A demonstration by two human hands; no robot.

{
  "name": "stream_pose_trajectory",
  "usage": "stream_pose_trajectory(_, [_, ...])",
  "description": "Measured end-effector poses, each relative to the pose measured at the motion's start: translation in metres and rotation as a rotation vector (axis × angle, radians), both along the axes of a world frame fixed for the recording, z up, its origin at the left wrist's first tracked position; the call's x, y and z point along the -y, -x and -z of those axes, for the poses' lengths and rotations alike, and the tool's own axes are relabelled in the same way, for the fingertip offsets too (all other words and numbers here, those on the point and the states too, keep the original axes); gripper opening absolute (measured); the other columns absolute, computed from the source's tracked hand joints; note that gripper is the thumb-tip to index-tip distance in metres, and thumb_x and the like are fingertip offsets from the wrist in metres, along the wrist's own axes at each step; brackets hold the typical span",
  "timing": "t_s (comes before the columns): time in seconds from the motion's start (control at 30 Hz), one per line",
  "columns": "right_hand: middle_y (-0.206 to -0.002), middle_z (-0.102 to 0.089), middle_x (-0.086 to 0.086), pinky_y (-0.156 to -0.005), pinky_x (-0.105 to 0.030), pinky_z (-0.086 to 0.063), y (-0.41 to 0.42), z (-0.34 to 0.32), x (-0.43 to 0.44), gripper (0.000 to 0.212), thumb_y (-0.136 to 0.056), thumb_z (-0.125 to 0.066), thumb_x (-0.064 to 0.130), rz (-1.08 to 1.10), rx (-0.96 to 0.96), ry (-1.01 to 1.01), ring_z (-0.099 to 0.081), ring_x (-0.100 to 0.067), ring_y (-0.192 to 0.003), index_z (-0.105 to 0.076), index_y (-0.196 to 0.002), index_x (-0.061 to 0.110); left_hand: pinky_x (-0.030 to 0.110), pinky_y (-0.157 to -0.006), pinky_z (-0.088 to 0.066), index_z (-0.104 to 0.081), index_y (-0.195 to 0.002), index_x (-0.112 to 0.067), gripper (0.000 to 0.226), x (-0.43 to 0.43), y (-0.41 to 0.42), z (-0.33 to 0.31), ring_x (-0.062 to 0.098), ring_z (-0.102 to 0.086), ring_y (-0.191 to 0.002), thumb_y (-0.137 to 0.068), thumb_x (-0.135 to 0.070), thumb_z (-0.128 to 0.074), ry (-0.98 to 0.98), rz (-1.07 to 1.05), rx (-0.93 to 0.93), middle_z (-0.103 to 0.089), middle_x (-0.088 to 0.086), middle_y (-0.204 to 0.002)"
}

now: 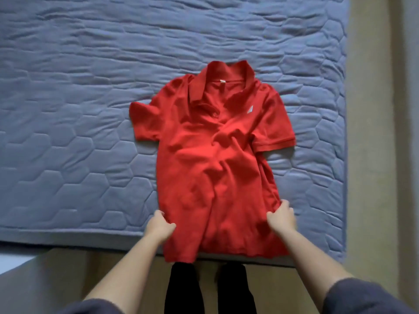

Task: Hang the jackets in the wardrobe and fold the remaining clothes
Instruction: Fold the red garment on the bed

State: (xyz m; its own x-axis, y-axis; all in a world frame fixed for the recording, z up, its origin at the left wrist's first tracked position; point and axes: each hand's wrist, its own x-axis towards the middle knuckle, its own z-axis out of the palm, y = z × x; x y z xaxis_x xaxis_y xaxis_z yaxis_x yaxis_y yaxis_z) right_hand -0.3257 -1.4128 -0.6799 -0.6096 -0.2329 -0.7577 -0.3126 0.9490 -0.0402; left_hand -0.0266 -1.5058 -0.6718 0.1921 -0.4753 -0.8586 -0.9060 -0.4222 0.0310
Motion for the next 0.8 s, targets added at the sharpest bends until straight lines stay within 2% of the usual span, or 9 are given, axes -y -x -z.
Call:
stream_pose_trajectory(0.07, [-0.125, -0.056, -0.026, -0.095, -0.04, -0.044, 0.004, 0.014, -0.021, 0.044, -0.088, -0.061, 0.02, 0.041, 0.105, -0.038, -0.055, -0.039, -0.115, -0.047, -0.125, 0.001, 0.033, -0.094, -0.041, -0.043, -0.126, -0.007, 0.052, -0.02, -0.002, 0.012, 0.031, -0.055, -0.117, -0.083, -0.022, -0.067, -0.027, -0.052, 0.027, -0.057, 0.017, -0.125])
stream_pose_trajectory(0.17, [-0.115, -0.066, -0.02, -0.083, -0.032, -0.047, 0.004, 0.018, -0.048, 0.034, -0.088, -0.068, 0.02, 0.04, 0.317, -0.01, -0.063, -0.027, -0.103, -0.064, -0.114, -0.003, 0.035, -0.086, -0.045, -0.056, -0.104, -0.008, 0.023, -0.034, -0.008, 0.013, 0.036, -0.06, -0.106, -0.083, -0.015, -0.062, 0.032, -0.087, 0.102, -0.063, 0.022, -0.112])
stream_pose_trajectory(0.23, [-0.108, -0.069, -0.019, -0.071, -0.028, -0.042, 0.01, 0.01, -0.064, 0.03, -0.088, -0.069, 0.019, 0.018, 0.319, 0.024, -0.06, -0.019, -0.091, -0.068, -0.108, -0.003, 0.036, -0.082, -0.046, -0.063, -0.098, -0.005, 0.017, -0.032, -0.022, 0.004, 0.039, -0.06, -0.103, -0.083, -0.011, -0.059, 0.104, -0.074, 0.181, -0.065, 0.024, -0.11])
stream_pose_trajectory(0.33, [-0.089, -0.068, -0.013, -0.063, -0.032, -0.044, 0.025, -0.01, -0.089, 0.029, -0.086, -0.071, 0.02, 0.037, 0.247, -0.04, -0.058, -0.021, -0.08, -0.07, -0.105, -0.002, 0.037, -0.084, -0.047, -0.064, -0.108, -0.011, 0.025, -0.022, -0.051, -0.017, 0.038, -0.059, -0.108, -0.084, -0.015, -0.057, 0.126, -0.052, 0.307, -0.063, 0.022, -0.117])
stream_pose_trajectory(0.4, [-0.09, -0.065, -0.012, -0.065, -0.032, -0.049, 0.027, -0.025, -0.094, 0.034, -0.085, -0.071, 0.022, -0.006, 0.244, -0.177, -0.06, -0.025, -0.081, -0.066, -0.114, 0.004, 0.038, -0.089, -0.046, -0.062, -0.116, -0.014, 0.03, -0.013, -0.066, -0.028, 0.035, -0.057, -0.114, -0.088, -0.021, -0.054, 0.024, 0.031, 0.357, -0.059, 0.018, -0.125])
stream_pose_trajectory(0.47, [-0.115, -0.063, -0.015, -0.081, -0.032, -0.05, 0.022, -0.034, -0.083, 0.054, -0.083, -0.071, 0.027, -0.126, 0.194, -0.287, -0.061, -0.029, -0.103, -0.052, -0.13, 0.009, 0.038, -0.094, -0.045, -0.058, -0.121, -0.012, 0.035, -0.001, -0.073, -0.03, 0.034, -0.054, -0.118, -0.09, -0.026, -0.053, -0.083, 0.108, 0.343, -0.056, 0.017, -0.13])
stream_pose_trajectory(0.53, [-0.134, -0.05, -0.019, -0.099, -0.037, -0.045, 0.011, -0.04, -0.056, 0.066, -0.082, -0.068, 0.029, -0.125, 0.103, -0.264, -0.052, -0.034, -0.122, -0.038, -0.138, 0.011, 0.037, -0.095, -0.046, -0.059, -0.118, -0.01, 0.037, 0.017, -0.075, -0.026, 0.033, -0.055, -0.118, -0.088, -0.032, -0.058, -0.12, 0.167, 0.294, -0.057, 0.017, -0.129])
stream_pose_trajectory(0.7, [-0.136, -0.042, -0.015, -0.101, -0.043, -0.041, -0.035, -0.033, 0.048, 0.058, -0.084, -0.058, 0.021, -0.258, -0.035, 0.054, -0.045, -0.036, -0.124, -0.039, -0.139, 0.016, 0.033, -0.089, -0.043, -0.061, -0.102, -0.011, 0.02, 0.104, -0.051, -0.001, 0.033, -0.057, -0.112, -0.087, -0.022, -0.057, 0.159, 0.093, 0.049, -0.063, 0.018, -0.119])
stream_pose_trajectory(0.8, [-0.134, -0.043, -0.01, -0.097, -0.043, -0.041, -0.076, -0.014, 0.117, 0.052, -0.085, -0.056, 0.018, -0.357, -0.098, 0.224, -0.044, -0.031, -0.122, -0.042, -0.135, 0.018, 0.034, -0.095, -0.04, -0.056, -0.114, -0.006, 0.032, 0.166, -0.031, 0.02, 0.034, -0.054, -0.116, -0.085, -0.018, -0.06, 0.367, -0.051, -0.099, -0.06, 0.02, -0.122])
